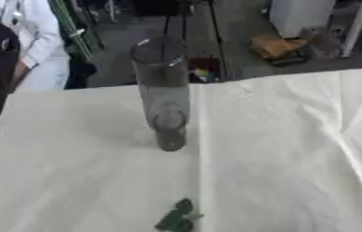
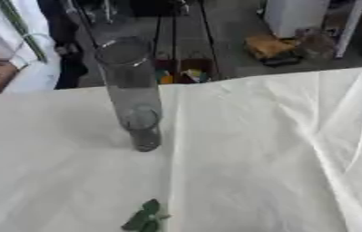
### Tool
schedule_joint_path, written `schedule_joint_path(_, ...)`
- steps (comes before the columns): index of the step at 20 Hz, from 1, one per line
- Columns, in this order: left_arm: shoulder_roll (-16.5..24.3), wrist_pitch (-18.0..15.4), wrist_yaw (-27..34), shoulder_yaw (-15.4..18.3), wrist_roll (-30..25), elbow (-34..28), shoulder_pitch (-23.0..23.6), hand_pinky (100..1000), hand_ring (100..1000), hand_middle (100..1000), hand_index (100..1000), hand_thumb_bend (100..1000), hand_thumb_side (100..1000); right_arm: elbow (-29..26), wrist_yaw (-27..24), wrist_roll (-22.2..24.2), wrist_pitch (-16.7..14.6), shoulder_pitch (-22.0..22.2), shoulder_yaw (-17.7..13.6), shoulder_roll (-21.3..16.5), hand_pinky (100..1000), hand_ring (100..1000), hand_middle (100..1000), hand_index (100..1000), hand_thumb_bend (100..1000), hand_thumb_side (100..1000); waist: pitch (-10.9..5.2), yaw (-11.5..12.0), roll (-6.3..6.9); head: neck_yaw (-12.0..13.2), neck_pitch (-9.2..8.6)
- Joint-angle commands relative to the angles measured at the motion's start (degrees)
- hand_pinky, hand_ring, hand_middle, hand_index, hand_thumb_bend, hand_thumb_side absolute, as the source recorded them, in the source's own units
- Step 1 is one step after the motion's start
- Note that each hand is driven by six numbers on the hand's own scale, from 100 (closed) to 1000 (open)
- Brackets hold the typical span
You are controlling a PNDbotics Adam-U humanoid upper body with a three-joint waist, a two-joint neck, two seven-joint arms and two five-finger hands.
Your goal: Arrange flowers into the vase.
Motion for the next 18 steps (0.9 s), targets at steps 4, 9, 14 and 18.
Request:
schedule_joint_path(4,0.4,-1.9,0.3,1.7,0.7,0.3,-3.5,100,100,100,100,222,340,-1.0,-0.5,0.3,0.2,-0.1,0.0,-1.6,791,739,415,868,100,852,-1.42,-0.2,0.08,0.7,0.51)
schedule_joint_path(9,-0.6,-3.4,1.4,1.8,1.1,0.0,-4.1,100,100,100,100,228,340,-1.0,-0.5,0.6,0.3,-0.1,0.1,-1.6,791,739,414,868,100,852,-1.28,-0.6,0.15,1.2,0.34)
schedule_joint_path(14,-1.8,-5.6,2.1,1.6,1.1,-0.9,-5.0,100,100,100,100,239,335,-1.0,-0.6,0.9,0.5,-0.2,0.3,-1.6,794,741,411,869,100,853,-1.19,-1.2,0.48,2.0,0.44)
schedule_joint_path(18,-2.6,-6.3,2.9,1.1,0.8,-1.3,-5.5,100,100,100,100,236,334,-1.0,-0.7,1.2,0.6,-0.2,0.4,-1.6,796,743,409,871,100,853,-1.04,-1.7,0.83,2.1,0.39)
